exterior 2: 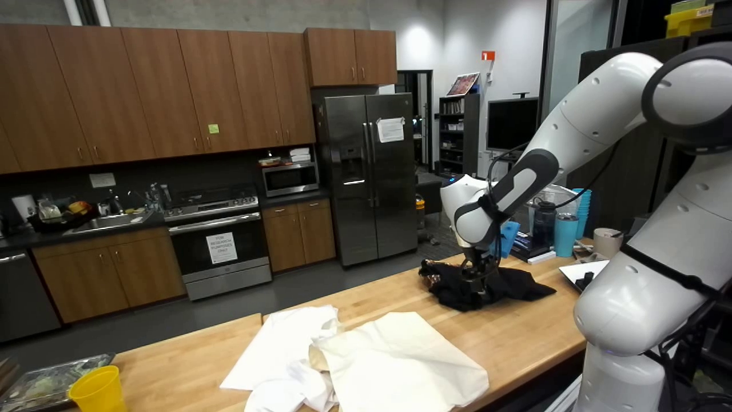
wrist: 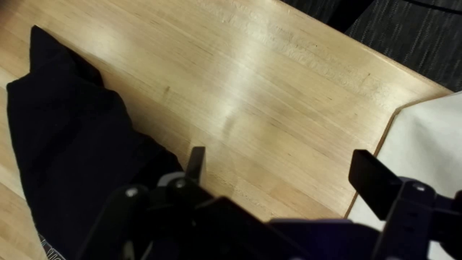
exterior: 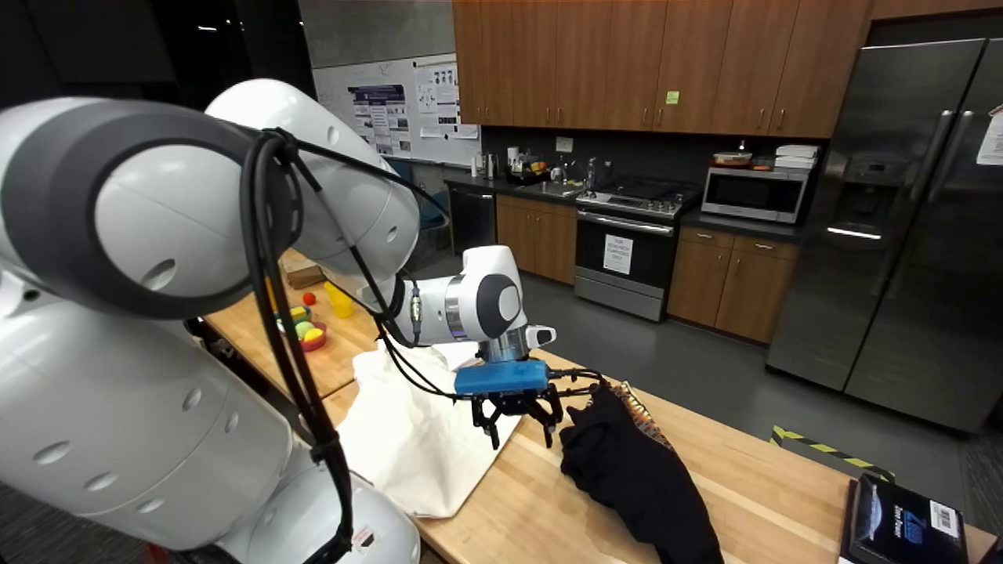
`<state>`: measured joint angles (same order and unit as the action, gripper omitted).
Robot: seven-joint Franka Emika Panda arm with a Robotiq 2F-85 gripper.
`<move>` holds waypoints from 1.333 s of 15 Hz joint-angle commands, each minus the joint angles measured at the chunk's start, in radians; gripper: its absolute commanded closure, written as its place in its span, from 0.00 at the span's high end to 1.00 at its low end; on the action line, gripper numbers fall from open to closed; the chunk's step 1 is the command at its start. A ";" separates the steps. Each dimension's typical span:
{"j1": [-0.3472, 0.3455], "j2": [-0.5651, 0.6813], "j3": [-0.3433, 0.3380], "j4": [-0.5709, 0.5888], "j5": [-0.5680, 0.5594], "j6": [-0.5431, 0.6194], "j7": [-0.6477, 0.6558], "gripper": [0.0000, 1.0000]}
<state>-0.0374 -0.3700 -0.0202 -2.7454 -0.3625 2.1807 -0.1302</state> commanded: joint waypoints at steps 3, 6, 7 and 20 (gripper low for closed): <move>0.012 -0.037 -0.009 -0.059 -0.032 0.057 -0.090 1.00; 0.025 0.005 0.009 -0.040 -0.095 0.092 -0.172 1.00; 0.022 0.010 0.021 -0.044 -0.138 0.109 -0.172 1.00; -0.012 0.023 0.142 -0.038 -0.456 0.396 0.385 1.00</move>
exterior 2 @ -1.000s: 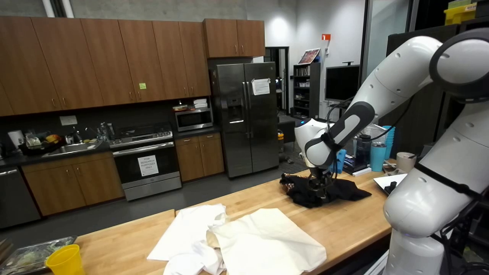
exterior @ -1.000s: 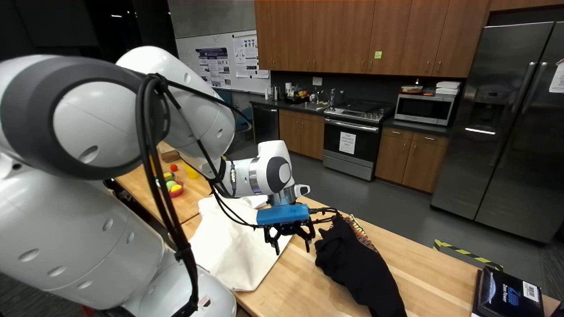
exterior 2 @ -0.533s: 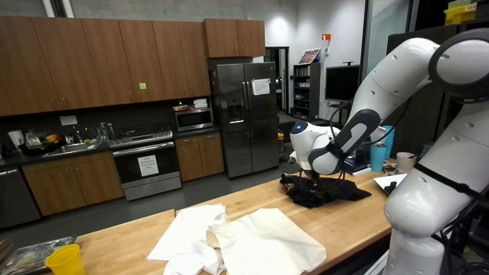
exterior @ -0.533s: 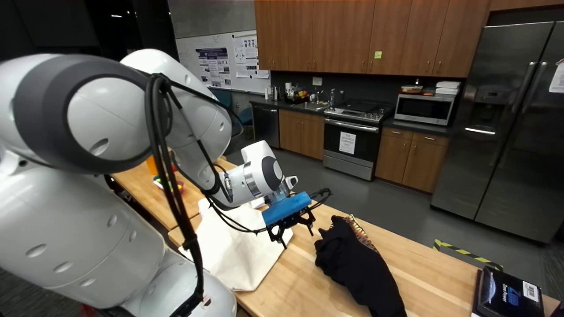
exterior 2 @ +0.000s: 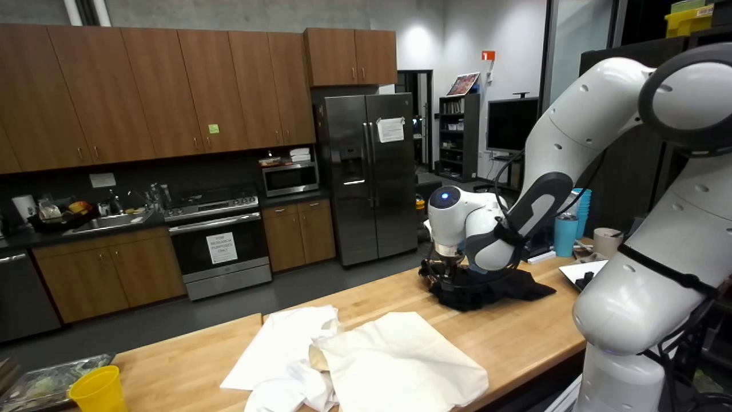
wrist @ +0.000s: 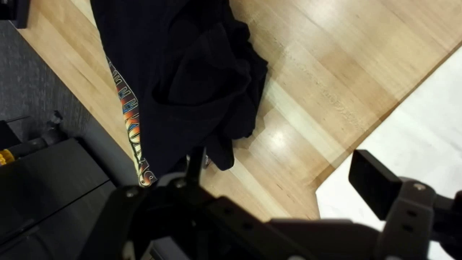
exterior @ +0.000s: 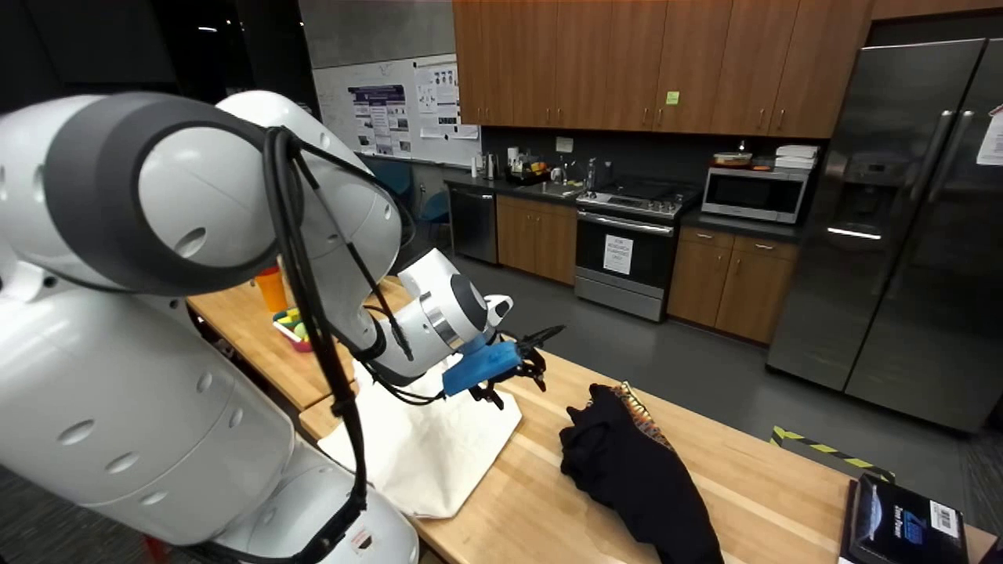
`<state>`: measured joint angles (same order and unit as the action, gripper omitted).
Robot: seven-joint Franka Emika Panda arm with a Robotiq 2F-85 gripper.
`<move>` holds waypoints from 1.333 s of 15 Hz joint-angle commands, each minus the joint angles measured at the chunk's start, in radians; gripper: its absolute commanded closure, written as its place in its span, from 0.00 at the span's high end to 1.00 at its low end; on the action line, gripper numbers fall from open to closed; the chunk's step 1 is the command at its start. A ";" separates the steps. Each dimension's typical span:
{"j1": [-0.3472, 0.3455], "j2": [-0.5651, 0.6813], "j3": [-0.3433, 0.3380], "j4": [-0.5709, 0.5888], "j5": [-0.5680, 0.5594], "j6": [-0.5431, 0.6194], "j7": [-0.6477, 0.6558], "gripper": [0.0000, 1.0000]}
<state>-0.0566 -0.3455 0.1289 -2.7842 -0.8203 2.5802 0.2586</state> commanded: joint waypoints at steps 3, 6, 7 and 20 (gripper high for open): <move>0.008 0.011 0.009 0.002 -0.007 -0.001 0.035 1.00; -0.031 0.043 0.009 0.042 -0.006 0.040 0.152 1.00; -0.033 0.060 -0.019 0.063 0.013 0.042 0.155 1.00; -0.056 0.313 -0.259 0.365 0.631 -0.043 -0.274 1.00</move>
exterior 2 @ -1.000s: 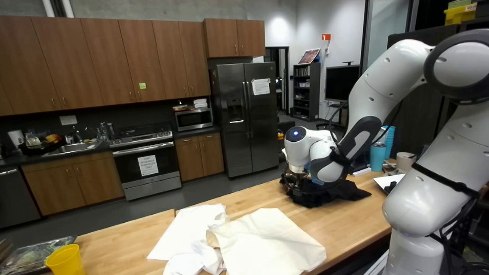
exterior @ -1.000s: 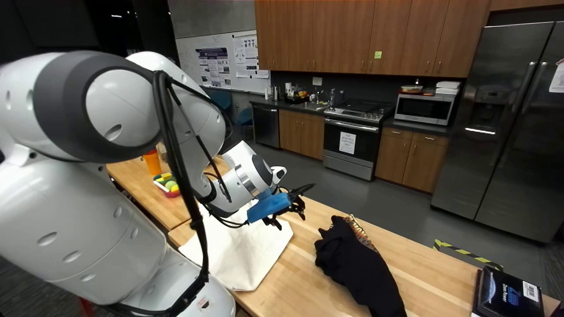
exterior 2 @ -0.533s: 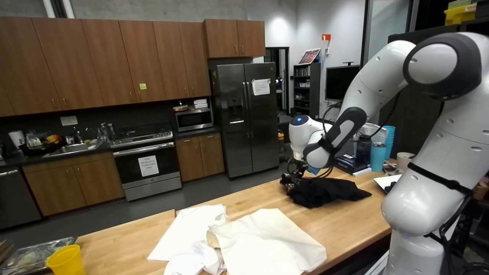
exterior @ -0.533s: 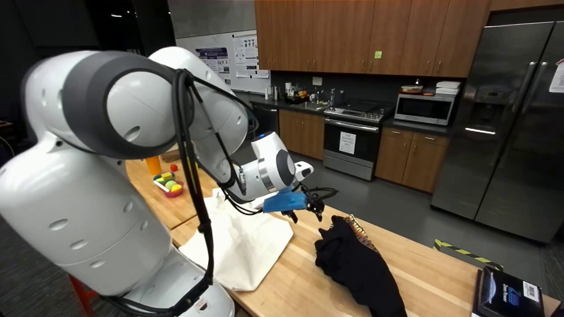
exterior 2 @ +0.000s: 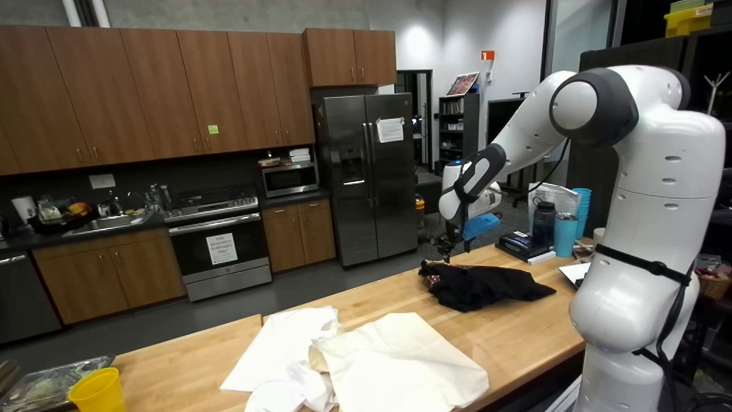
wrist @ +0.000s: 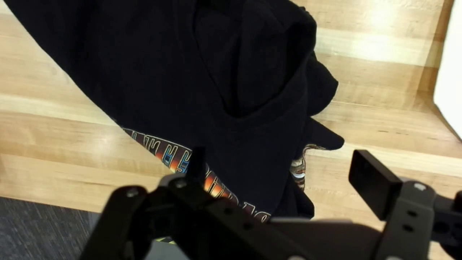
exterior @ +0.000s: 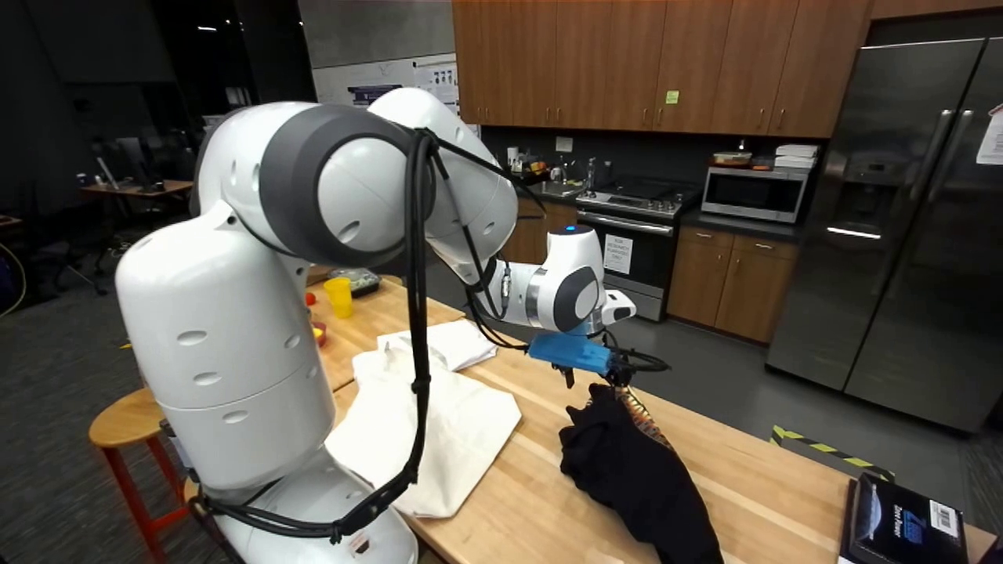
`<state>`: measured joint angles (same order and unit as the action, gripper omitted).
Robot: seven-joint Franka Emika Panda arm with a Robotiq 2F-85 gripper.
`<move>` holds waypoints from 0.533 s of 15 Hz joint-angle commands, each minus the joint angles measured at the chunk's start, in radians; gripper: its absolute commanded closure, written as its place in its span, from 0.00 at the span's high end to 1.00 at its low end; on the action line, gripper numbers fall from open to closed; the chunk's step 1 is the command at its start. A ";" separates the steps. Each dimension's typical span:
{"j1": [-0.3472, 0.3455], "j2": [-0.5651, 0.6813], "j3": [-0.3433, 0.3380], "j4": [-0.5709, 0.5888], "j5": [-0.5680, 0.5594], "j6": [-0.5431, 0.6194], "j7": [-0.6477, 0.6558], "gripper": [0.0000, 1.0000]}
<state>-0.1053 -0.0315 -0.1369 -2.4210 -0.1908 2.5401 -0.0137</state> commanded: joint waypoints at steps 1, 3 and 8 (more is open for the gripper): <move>-0.006 0.001 0.008 0.001 0.001 -0.003 -0.001 1.00; -0.002 0.001 0.011 0.001 0.001 -0.005 0.000 1.00; -0.052 0.112 -0.033 0.038 -0.349 0.075 0.213 1.00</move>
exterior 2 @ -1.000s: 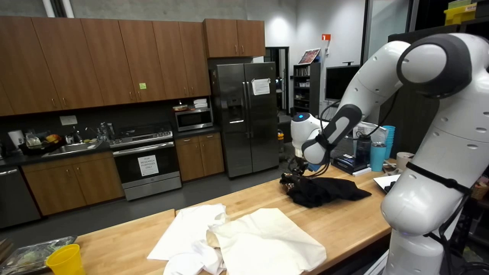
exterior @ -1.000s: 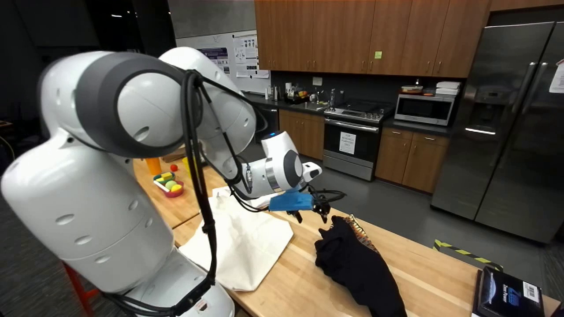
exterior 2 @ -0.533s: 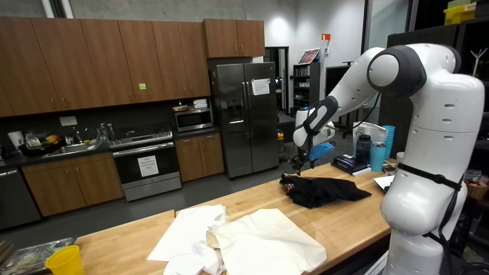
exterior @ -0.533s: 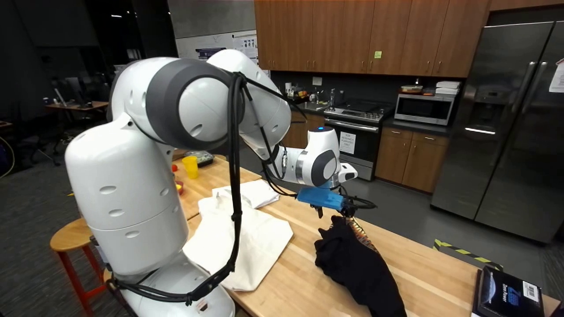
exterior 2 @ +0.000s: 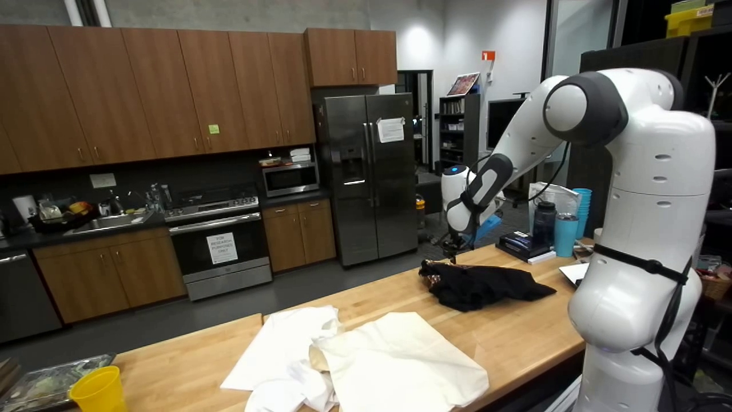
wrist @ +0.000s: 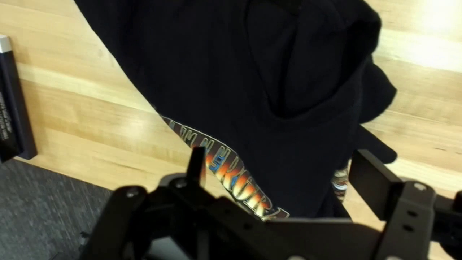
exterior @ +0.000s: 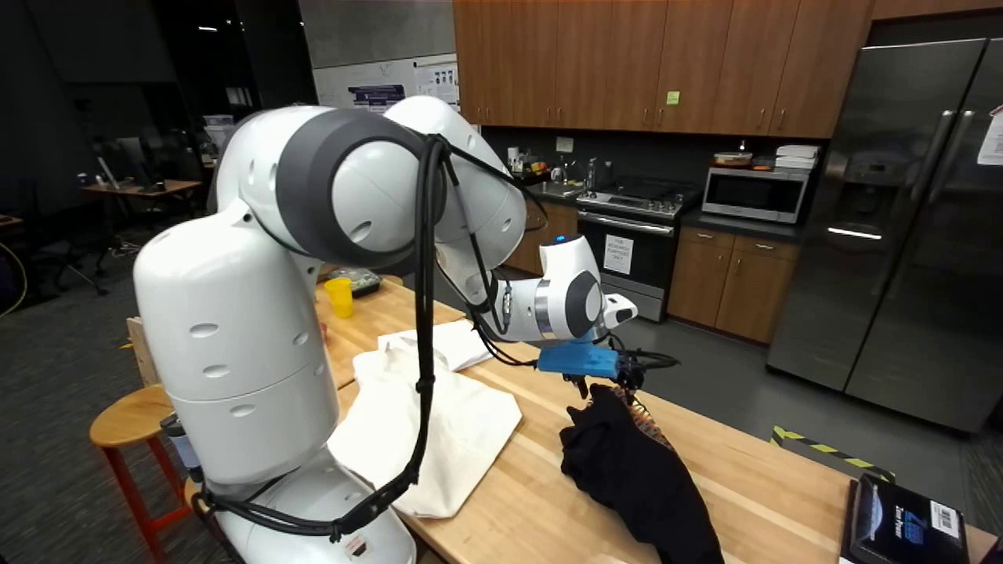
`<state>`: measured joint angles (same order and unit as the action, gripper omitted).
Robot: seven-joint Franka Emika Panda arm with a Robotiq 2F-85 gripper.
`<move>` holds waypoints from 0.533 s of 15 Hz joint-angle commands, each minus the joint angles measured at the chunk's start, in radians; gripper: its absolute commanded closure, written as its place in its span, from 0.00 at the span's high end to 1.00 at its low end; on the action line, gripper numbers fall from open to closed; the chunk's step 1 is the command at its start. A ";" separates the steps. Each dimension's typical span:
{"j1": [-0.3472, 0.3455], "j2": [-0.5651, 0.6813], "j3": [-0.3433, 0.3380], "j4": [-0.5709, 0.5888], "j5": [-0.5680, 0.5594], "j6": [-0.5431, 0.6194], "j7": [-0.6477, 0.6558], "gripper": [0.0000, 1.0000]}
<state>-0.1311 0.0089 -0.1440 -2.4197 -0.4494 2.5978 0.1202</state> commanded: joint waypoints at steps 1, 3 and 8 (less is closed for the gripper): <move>-0.031 0.093 -0.036 0.040 -0.077 0.003 0.075 1.00; -0.039 0.129 -0.031 0.037 0.097 -0.046 -0.054 1.00; -0.072 0.203 0.024 0.058 0.480 -0.198 -0.388 0.61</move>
<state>-0.1778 0.1786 -0.1574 -2.3977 -0.0984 2.4944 -0.1428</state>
